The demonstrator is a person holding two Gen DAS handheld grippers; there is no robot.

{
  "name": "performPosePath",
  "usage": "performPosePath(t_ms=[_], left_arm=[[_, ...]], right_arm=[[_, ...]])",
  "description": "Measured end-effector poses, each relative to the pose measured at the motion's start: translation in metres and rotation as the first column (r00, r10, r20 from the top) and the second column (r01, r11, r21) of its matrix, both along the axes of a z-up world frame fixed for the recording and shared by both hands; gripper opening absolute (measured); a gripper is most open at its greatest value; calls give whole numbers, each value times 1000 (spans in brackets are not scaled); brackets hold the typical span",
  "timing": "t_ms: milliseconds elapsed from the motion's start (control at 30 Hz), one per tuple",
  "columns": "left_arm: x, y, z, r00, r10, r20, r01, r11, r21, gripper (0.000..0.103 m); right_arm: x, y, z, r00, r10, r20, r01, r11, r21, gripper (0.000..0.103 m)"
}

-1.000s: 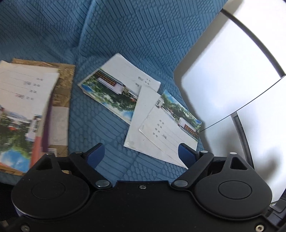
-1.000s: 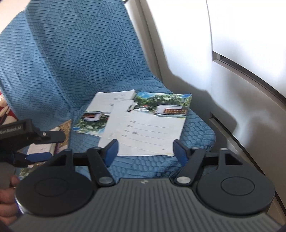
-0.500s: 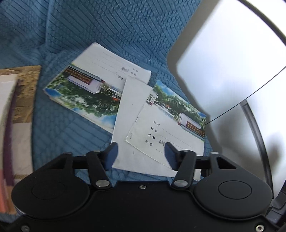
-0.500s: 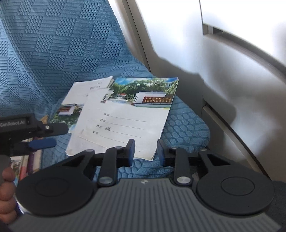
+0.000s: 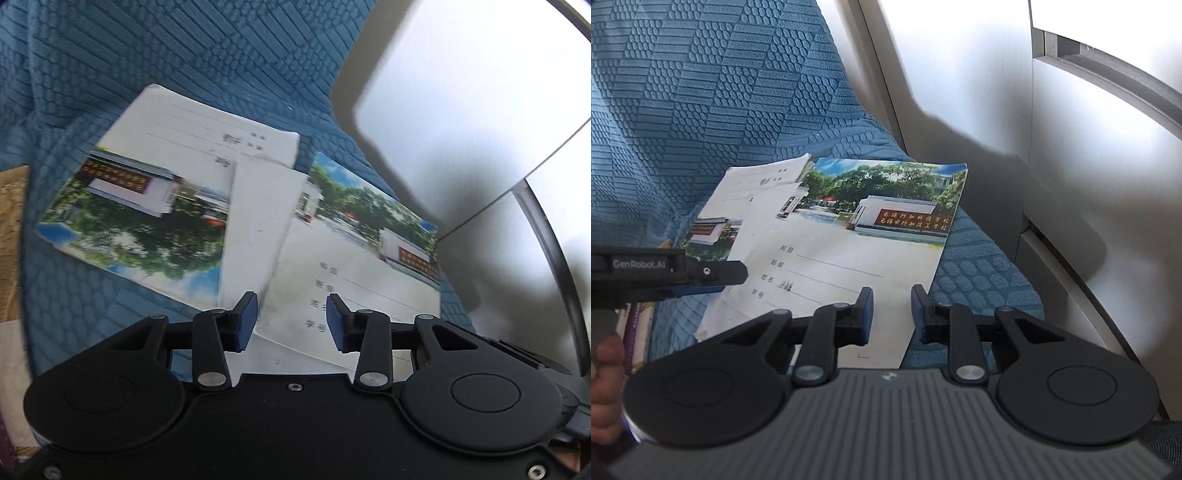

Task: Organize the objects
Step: 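Lower the left gripper onto the booklet edge and close it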

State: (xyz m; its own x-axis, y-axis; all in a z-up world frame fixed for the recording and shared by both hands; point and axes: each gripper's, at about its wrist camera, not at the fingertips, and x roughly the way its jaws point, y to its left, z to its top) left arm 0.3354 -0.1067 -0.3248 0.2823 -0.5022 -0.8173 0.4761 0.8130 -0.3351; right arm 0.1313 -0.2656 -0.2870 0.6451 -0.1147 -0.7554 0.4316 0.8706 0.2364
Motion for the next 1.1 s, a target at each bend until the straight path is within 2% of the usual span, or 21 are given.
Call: performPosePath(t_ms=[200, 300, 400, 467, 533, 633, 667, 700, 767, 833, 900, 1000, 1100], left_arm=[[4, -1, 1, 999, 7, -39, -7, 1000, -1, 42], [16, 10, 0, 991, 50, -127, -58, 997, -57, 41], [30, 25, -5, 965, 83, -249, -119, 984, -133, 41], [38, 37, -8, 941, 98, -325, -165, 969, -185, 39], [43, 49, -15, 908, 107, -406, -225, 940, -257, 39], [48, 67, -34, 816, 116, -566, -374, 853, -364, 35], [48, 71, -39, 791, 122, -599, -415, 827, -380, 32], [48, 74, -43, 778, 129, -615, -438, 814, -383, 29], [47, 74, -42, 787, 158, -597, -437, 825, -358, 28], [45, 69, -39, 810, 198, -551, -413, 861, -298, 20], [43, 61, -36, 845, 207, -494, -366, 896, -250, 16], [42, 52, -27, 882, 217, -419, -316, 931, -184, 5], [38, 43, -19, 913, 206, -353, -270, 952, -142, 4]], right_arm=[[-3, -2, -1, 1000, -2, 20, 1, 1000, 14, 25], [-4, -4, -2, 999, -10, 32, 9, 1000, 29, 25], [-6, -5, -3, 999, -20, 48, 18, 999, 33, 25], [-7, -7, -4, 998, -31, 58, 29, 999, 45, 25], [-8, -10, -5, 997, -45, 68, 41, 997, 66, 25], [-11, -14, -6, 995, -64, 81, 56, 993, 99, 25], [-11, -15, -7, 994, -70, 84, 61, 993, 105, 25], [-12, -16, -7, 993, -78, 88, 67, 991, 115, 25], [-13, -17, -8, 991, -94, 93, 81, 987, 136, 23], [-15, -18, -10, 989, -109, 99, 92, 983, 160, 23], [-15, -19, -10, 988, -119, 104, 99, 979, 176, 23], [-16, -20, -10, 986, -127, 107, 105, 977, 186, 23], [-17, -21, -10, 985, -138, 108, 114, 973, 199, 23]])
